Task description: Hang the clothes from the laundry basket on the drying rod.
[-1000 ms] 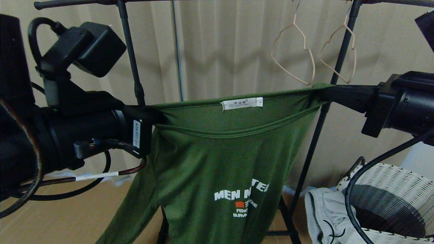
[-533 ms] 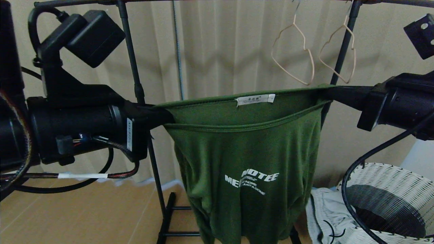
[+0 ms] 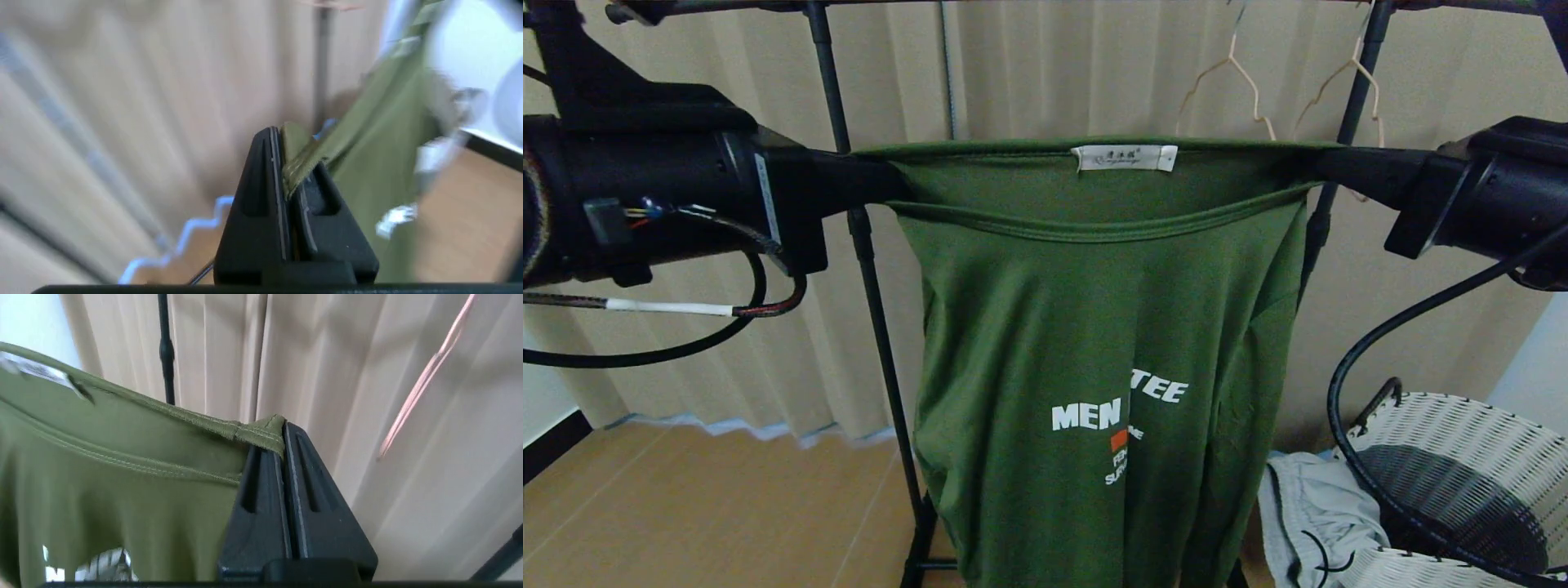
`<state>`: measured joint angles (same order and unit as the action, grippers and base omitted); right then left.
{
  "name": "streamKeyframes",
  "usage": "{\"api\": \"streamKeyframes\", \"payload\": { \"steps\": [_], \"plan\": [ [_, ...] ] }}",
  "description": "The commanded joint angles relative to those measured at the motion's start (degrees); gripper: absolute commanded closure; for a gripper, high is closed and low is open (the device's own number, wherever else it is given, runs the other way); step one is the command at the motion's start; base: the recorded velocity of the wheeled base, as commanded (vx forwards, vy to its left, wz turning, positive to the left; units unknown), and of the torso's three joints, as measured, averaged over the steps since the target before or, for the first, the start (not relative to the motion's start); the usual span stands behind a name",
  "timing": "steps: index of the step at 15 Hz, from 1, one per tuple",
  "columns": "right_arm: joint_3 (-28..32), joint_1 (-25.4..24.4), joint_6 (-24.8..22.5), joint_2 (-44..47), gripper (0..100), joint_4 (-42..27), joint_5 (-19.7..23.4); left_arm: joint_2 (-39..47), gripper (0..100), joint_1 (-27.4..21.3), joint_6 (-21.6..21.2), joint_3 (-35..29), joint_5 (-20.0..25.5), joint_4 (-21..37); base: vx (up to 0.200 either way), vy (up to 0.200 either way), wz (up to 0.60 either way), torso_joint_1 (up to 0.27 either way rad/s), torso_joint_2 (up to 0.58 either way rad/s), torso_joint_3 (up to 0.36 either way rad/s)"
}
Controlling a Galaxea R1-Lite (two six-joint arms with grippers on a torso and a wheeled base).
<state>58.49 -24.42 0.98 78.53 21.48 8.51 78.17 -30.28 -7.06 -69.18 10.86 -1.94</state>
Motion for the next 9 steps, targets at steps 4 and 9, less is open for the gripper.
{"api": "streamKeyframes", "payload": {
  "steps": [4, 9],
  "plan": [
    [0.7, 0.1, 0.0, 0.3, 100, 0.0, -0.4, 3.0, 100, -2.2, 0.3, 0.9, -7.5, -0.3, 0.0, 0.0, 0.0, 0.0, 0.0, 0.0],
    [0.3, 2.5, -0.2, -2.2, 100, -4.4, -0.4, 4.1, 100, -4.8, 0.4, 0.4, -13.5, -0.4, 0.0, 0.0, 0.0, 0.0, 0.0, 0.0]
  ]
}}
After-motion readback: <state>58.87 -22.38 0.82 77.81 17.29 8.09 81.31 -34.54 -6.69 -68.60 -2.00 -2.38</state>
